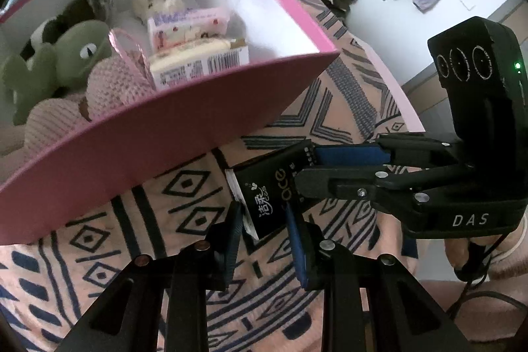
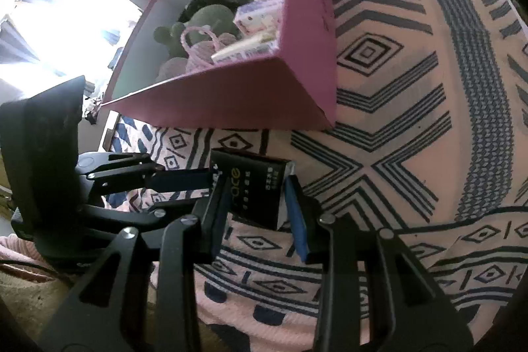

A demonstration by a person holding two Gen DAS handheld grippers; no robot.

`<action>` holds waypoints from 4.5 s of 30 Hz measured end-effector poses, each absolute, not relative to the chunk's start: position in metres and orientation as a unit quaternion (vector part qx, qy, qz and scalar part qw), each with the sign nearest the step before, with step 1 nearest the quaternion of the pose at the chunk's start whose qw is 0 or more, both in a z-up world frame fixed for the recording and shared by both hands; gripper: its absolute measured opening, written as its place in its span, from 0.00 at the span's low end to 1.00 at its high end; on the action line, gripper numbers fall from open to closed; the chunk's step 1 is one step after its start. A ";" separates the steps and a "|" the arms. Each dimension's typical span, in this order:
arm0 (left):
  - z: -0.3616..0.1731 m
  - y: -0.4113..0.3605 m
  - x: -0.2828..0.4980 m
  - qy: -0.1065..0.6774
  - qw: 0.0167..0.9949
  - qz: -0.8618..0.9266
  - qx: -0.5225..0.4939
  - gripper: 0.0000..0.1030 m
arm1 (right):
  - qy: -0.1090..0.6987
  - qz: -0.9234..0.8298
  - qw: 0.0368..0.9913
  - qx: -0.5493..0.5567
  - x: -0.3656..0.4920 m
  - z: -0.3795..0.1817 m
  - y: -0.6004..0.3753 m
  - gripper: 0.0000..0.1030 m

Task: Organize objects
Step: 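Lift the black packet with the right gripper up to the box rim, then hold the black packet at the box rim with the right gripper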

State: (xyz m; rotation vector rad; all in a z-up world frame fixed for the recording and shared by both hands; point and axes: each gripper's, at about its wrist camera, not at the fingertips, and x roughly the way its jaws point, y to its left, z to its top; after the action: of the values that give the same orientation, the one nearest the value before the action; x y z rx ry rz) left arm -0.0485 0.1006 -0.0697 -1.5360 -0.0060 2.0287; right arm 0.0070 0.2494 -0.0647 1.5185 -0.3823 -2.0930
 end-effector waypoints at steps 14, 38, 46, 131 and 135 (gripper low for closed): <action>-0.049 0.099 -0.040 -0.003 0.287 0.783 -0.551 0.26 | -0.129 -0.783 0.273 0.543 0.015 -0.045 0.241 0.36; -0.028 0.089 -0.031 -0.003 0.282 0.804 -0.524 0.26 | -0.118 -0.797 0.284 0.521 0.016 -0.022 0.227 0.36; -0.025 0.087 -0.030 -0.003 0.281 0.806 -0.520 0.26 | -0.117 -0.798 0.285 0.518 0.015 -0.020 0.225 0.36; 0.002 0.088 -0.051 -0.002 0.277 0.829 -0.486 0.26 | -0.115 -0.821 0.298 0.472 -0.007 0.017 0.225 0.36; 0.003 0.088 -0.053 -0.001 0.277 0.830 -0.485 0.26 | -0.116 -0.821 0.298 0.472 -0.009 0.017 0.226 0.36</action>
State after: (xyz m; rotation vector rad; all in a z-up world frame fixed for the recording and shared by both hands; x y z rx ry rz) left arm -0.0526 0.0883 0.0027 -1.3031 -0.0029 2.2280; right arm -0.0089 0.2258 0.0170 1.2539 -0.3093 -2.1823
